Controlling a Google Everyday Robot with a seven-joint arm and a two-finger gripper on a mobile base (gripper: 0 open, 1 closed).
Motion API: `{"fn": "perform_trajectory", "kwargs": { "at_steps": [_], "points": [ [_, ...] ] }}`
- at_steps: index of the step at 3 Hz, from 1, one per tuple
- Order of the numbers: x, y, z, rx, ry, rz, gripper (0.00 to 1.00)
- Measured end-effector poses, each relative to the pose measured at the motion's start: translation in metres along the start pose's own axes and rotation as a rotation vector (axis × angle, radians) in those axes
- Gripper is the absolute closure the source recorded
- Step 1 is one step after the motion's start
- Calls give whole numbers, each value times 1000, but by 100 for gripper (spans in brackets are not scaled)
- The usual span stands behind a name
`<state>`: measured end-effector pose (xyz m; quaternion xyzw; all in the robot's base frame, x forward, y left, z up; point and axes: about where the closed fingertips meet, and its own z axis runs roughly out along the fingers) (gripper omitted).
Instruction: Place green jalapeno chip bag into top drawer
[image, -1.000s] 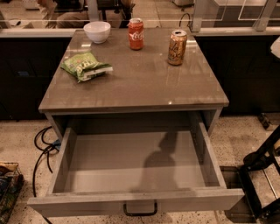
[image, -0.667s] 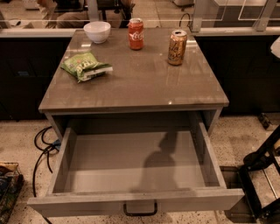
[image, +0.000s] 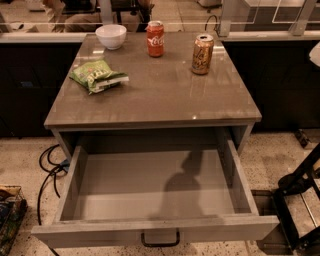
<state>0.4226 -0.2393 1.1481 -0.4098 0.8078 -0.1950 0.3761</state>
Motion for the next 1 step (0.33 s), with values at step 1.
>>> {"fn": "perform_trajectory", "kwargs": {
  "at_steps": [1],
  "points": [
    [0,0,0,0,0,0,0]
  ]
}}
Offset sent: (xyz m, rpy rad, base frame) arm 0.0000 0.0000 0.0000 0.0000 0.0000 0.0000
